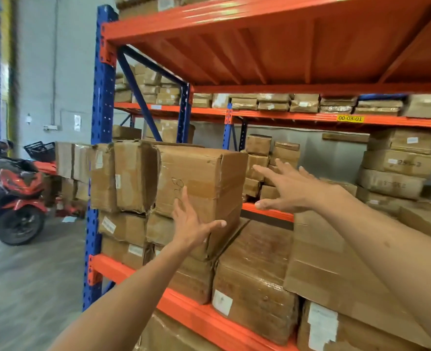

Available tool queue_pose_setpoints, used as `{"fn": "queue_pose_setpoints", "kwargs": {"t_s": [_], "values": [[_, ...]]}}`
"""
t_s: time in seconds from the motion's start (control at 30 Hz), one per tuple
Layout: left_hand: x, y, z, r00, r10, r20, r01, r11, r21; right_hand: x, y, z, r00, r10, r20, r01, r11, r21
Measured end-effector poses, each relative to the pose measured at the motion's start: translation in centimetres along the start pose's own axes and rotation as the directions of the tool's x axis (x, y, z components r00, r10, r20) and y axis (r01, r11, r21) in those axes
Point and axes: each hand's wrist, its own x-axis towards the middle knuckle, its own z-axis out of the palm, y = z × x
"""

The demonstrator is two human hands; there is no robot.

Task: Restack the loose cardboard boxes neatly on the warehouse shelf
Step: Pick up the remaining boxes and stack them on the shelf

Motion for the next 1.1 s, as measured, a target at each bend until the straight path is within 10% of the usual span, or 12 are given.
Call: {"fn": "queue_pose_setpoints", "kwargs": {"t_s": [0.33,0.6,0.83,1.1], "values": [[9.1,-7.9,-6.0,0.973,-0.221,0.058,0.220,0.975,0.030,14.9,-13.7,-4.4,0.993,-0.114,-0.035,0.111,0.991,-0.073],[12.4,-11.6,-6.4,0.986,-0.070,0.154,0.046,0.987,0.152,22.6,-21.5,-2.8,0.970,-0.155,0.189,0.208,0.929,-0.307],[13.1,-11.6,-6.2,0.988,0.069,0.140,-0.076,0.996,0.052,22.9,-19.8,-3.2,0.953,-0.231,0.194,0.288,0.891,-0.351],[15.2,-8.8,-5.9,0.972,0.151,0.178,-0.103,0.963,-0.251,17.1,-12.2,-2.6,0.994,-0.067,-0.087,0.057,0.993,-0.107]]}}
